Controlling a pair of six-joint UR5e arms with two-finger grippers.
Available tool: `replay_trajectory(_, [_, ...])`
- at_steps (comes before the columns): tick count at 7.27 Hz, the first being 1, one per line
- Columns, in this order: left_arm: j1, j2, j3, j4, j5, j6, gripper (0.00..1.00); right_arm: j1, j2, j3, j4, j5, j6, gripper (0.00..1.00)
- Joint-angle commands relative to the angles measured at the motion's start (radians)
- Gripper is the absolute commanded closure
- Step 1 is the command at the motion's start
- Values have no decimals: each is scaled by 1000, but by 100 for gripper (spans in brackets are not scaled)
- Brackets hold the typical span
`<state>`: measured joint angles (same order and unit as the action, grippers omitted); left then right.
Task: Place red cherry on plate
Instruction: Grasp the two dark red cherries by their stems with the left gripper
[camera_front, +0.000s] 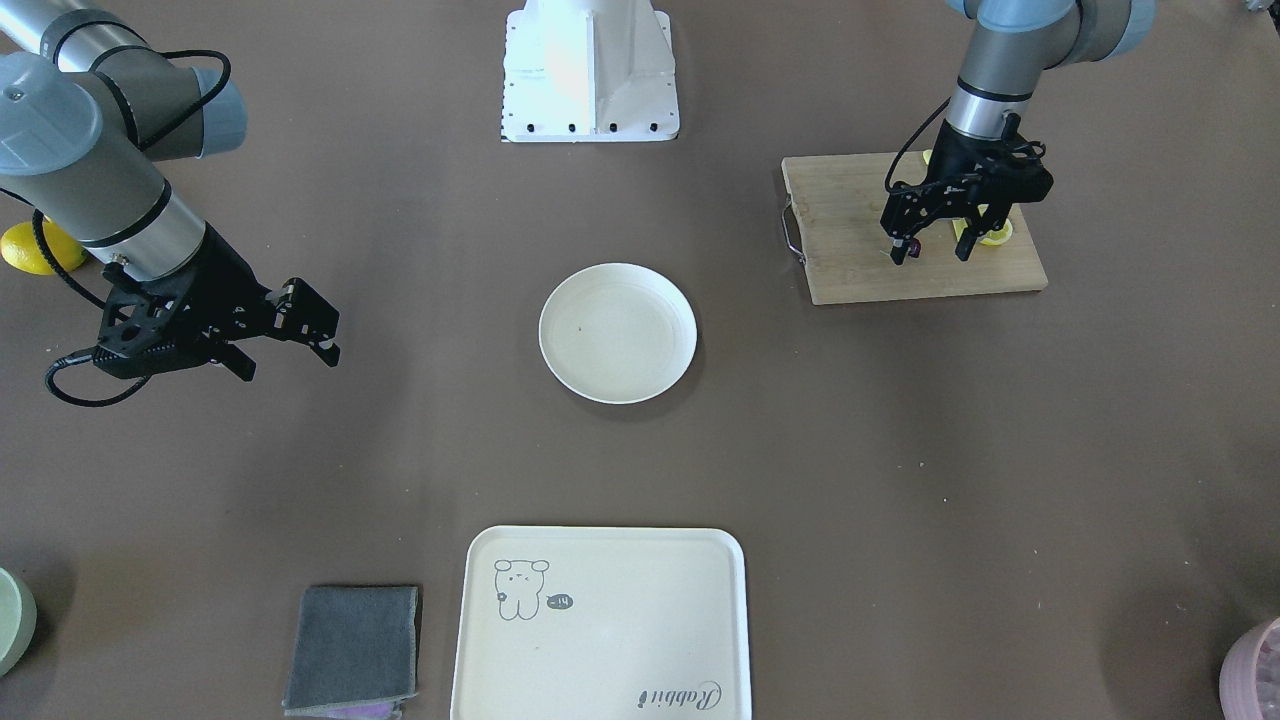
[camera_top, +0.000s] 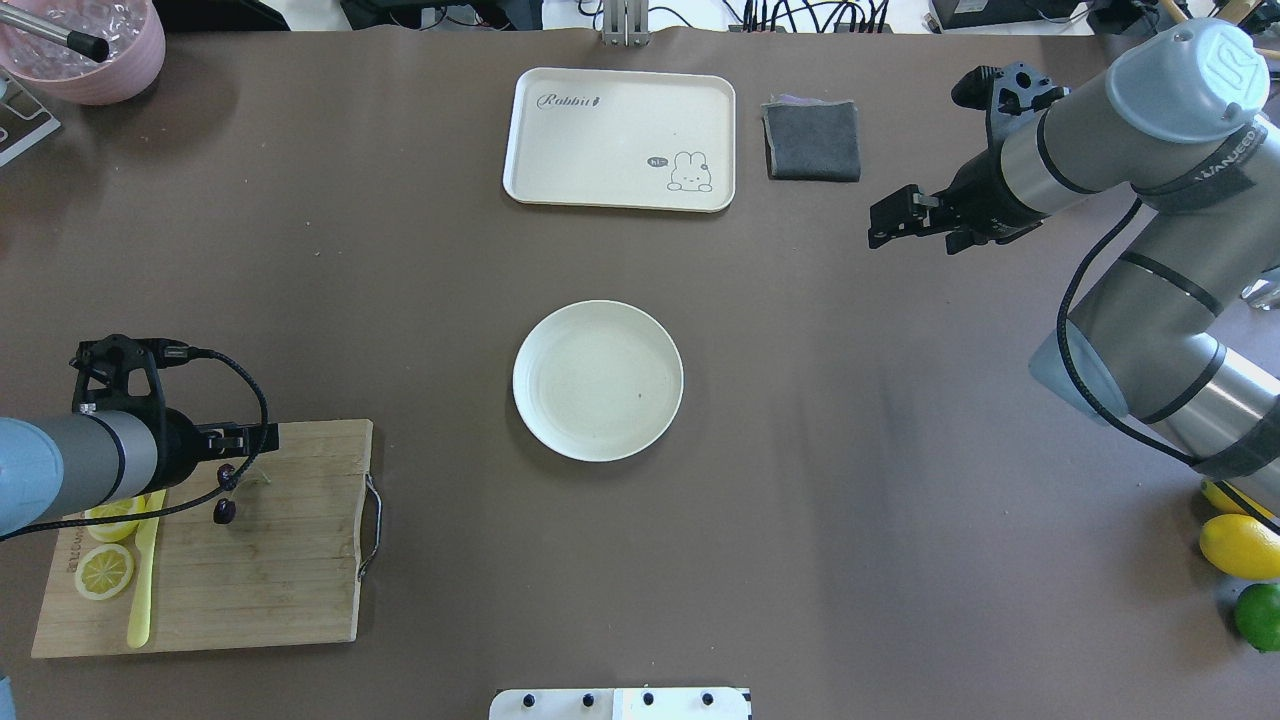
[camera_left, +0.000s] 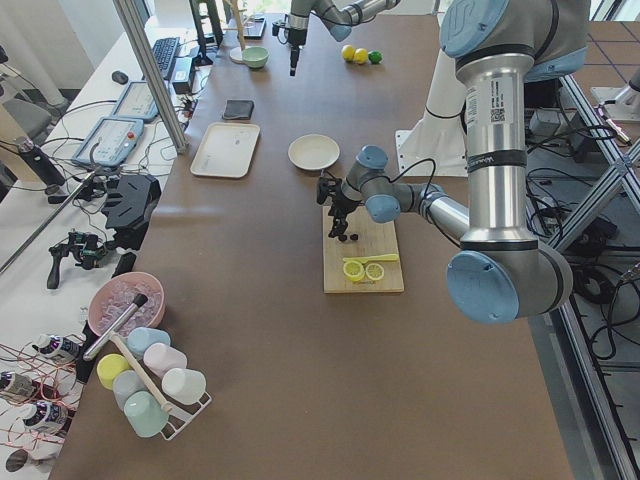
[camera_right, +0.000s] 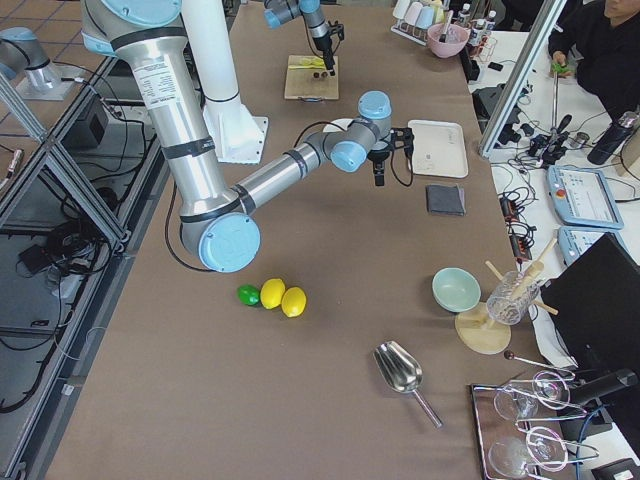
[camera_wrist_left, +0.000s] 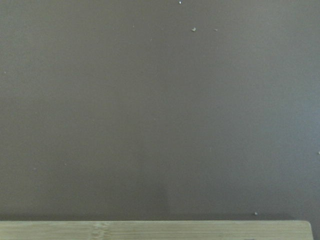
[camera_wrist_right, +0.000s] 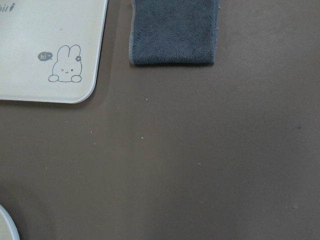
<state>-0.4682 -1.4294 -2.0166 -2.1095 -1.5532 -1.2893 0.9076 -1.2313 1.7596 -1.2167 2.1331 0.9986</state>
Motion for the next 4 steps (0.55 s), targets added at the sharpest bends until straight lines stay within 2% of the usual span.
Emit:
replay_trajectory(1, [23, 59, 7, -56, -1, 1, 8, 7, -1, -2, -1, -2, 0, 1])
replay_trajectory(4, [48, 66, 7, -64, 1, 1, 8, 13, -1, -2, -1, -2, 0, 1])
